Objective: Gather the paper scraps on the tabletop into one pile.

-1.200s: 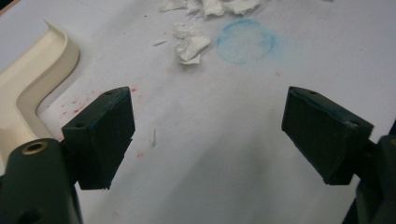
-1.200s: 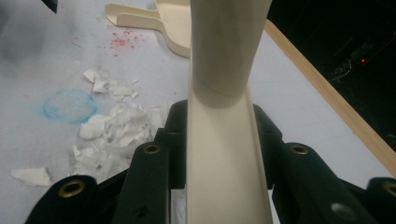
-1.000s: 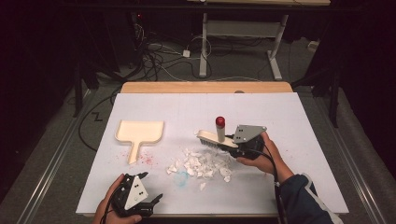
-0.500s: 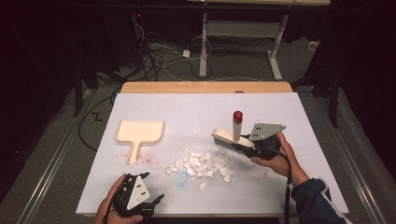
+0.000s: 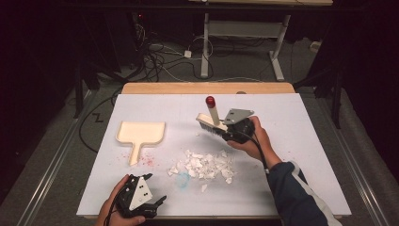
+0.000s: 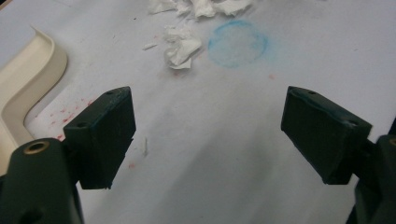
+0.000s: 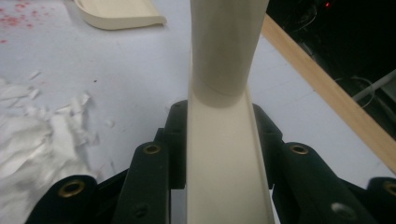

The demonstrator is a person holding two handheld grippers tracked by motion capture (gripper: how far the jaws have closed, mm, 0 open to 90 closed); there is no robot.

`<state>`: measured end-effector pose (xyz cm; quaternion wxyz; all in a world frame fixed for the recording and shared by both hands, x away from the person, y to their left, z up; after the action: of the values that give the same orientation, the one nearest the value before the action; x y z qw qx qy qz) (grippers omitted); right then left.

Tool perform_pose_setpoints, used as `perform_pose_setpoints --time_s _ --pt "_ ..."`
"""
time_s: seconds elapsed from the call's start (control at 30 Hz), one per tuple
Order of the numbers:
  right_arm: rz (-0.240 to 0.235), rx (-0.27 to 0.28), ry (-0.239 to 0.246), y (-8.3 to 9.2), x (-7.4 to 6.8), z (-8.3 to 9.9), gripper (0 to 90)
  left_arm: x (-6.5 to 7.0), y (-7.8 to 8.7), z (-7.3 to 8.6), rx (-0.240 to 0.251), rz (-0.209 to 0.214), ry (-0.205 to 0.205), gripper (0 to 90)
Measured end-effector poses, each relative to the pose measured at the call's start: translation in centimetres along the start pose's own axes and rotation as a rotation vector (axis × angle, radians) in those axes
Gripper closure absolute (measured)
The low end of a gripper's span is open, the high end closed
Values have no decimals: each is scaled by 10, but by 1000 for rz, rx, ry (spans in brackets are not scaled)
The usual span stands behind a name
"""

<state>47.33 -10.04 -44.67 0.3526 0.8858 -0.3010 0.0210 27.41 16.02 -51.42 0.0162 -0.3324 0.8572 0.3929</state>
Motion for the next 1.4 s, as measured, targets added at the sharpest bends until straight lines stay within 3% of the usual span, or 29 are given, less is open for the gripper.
perform_pose_setpoints --time_s 0.1,0.2,0.27,0.37,0.43,0.5,0.6,0.77,0.97,1.07,1.2,1.4 --pt "9 -20 -2 -22 1 -2 678 0 1 2 2 2 -1 167" --pt "-16 -25 7 -37 -4 -2 678 -1 3 4 3 2 2 167" --pt "-38 -14 13 -39 -7 -5 678 0 4 4 6 -2 2 167" --pt "-91 -26 66 -36 -16 -4 678 0 7 5 5 -8 3 167" --pt "-120 -13 107 -29 -23 -2 678 0 7 6 4 -8 5 167" --pt "-189 -13 139 -21 -32 3 678 1 7 6 2 -10 5 167" --pt "-245 -13 193 -5 -43 12 677 2 7 5 -1 -15 -2 167" --pt "-217 39 231 21 -48 18 678 4 5 4 -9 -13 -7 168" --pt "-139 168 167 61 -52 5 678 2 5 3 -4 -18 -3 167" --pt "-131 191 138 77 -61 2 678 0 7 2 4 -24 1 167" --pt "-161 175 124 91 -79 5 678 -1 9 2 12 -34 2 167" --pt "-274 146 115 96 -118 18 678 -4 12 2 22 -49 5 167"
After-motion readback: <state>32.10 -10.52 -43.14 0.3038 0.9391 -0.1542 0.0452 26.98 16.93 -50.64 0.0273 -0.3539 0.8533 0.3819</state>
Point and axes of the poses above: each handheld gripper's, and its own axes: y roughly backward along the jaws, z roughly out of its underside, x roughly to its right, the point moved 6 cm from there along -y, roughly forward along the jaws, and after that the axes turned 3 degrees about -y, right-handed, at the moved point
